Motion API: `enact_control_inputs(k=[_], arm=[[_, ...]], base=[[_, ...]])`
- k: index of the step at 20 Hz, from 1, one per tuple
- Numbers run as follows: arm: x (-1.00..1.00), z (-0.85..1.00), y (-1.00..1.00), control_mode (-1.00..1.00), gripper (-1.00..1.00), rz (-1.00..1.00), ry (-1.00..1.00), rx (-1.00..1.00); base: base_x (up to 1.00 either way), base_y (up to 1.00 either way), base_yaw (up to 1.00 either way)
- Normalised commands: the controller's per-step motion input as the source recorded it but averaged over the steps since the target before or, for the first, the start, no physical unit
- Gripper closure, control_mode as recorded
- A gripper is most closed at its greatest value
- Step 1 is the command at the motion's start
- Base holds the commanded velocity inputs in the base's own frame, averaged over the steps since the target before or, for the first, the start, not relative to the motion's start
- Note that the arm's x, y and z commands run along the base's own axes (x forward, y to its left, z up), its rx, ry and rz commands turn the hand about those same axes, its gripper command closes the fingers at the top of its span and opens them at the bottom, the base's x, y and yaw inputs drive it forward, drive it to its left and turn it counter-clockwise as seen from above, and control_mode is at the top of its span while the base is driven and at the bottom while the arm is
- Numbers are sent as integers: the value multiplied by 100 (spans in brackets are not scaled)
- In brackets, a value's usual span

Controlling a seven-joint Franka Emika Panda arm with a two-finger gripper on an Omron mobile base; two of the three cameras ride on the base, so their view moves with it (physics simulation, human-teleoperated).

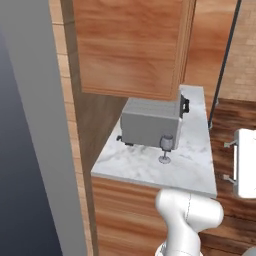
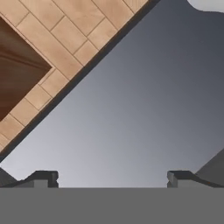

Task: Retrieve the wine glasses from the counter and place one next to each plate.

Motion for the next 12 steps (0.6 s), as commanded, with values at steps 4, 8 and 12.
enact_control_inputs(k=[4, 8, 12], arm=[[0, 0, 0, 100, -100, 0, 0, 0], [0, 0, 0, 100, -100, 0, 0, 0], [28, -6, 0, -100, -100, -10, 7, 0]], base=[[32, 6, -28], [36, 0, -27], [22, 0, -12]])
